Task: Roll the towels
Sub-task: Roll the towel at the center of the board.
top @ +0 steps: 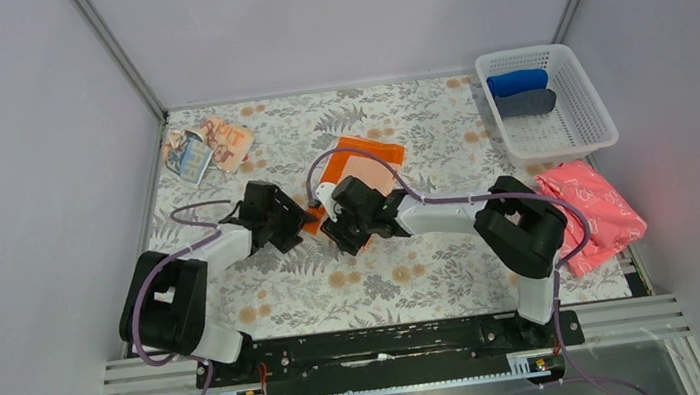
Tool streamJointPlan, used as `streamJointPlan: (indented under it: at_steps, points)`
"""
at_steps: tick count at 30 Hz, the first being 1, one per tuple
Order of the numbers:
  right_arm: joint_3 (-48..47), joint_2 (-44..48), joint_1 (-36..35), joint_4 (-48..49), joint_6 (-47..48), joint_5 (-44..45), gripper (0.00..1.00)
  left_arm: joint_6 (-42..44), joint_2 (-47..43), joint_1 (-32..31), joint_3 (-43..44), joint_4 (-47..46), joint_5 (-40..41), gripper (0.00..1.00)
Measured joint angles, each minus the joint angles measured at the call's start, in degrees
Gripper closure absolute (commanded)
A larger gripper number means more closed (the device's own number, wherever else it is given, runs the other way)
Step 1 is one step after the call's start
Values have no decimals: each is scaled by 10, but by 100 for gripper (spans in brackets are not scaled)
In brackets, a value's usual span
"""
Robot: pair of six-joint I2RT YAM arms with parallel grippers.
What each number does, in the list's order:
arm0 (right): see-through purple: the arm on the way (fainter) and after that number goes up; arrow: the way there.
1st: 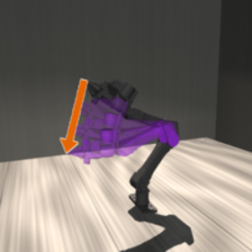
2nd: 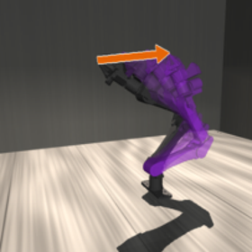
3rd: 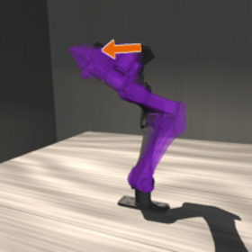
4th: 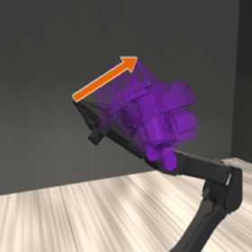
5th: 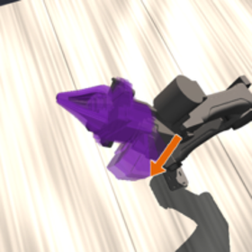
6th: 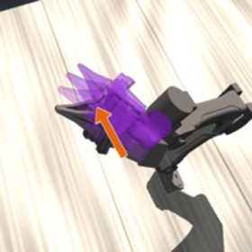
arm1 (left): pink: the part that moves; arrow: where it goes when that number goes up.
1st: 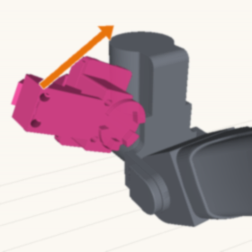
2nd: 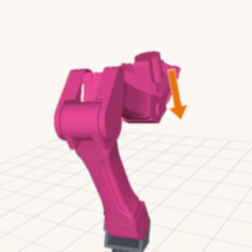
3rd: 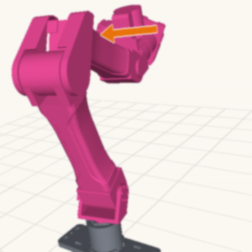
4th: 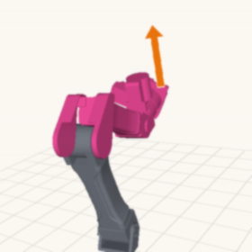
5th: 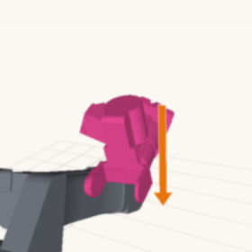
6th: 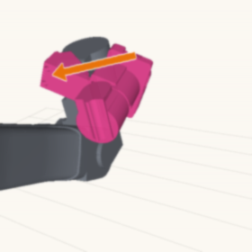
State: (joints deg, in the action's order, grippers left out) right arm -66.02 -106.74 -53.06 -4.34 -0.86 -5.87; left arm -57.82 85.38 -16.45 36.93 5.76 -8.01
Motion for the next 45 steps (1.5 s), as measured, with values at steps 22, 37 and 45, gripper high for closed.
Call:
streamJointPlan:
  at_steps: [22, 37, 45]
  points:
    - [-2, 37, -13, -27, 56, 40, 43, 12, 34, 0, 35, 6, -10, 37]
    - [-4, -21, -21, -5, 74, 99, 40, 22, 48, 0, 50, 10, -12, 36]
    - [-25, -43, -25, -14, 83, 146, 41, 29, 57, 0, 61, 17, -12, 37]
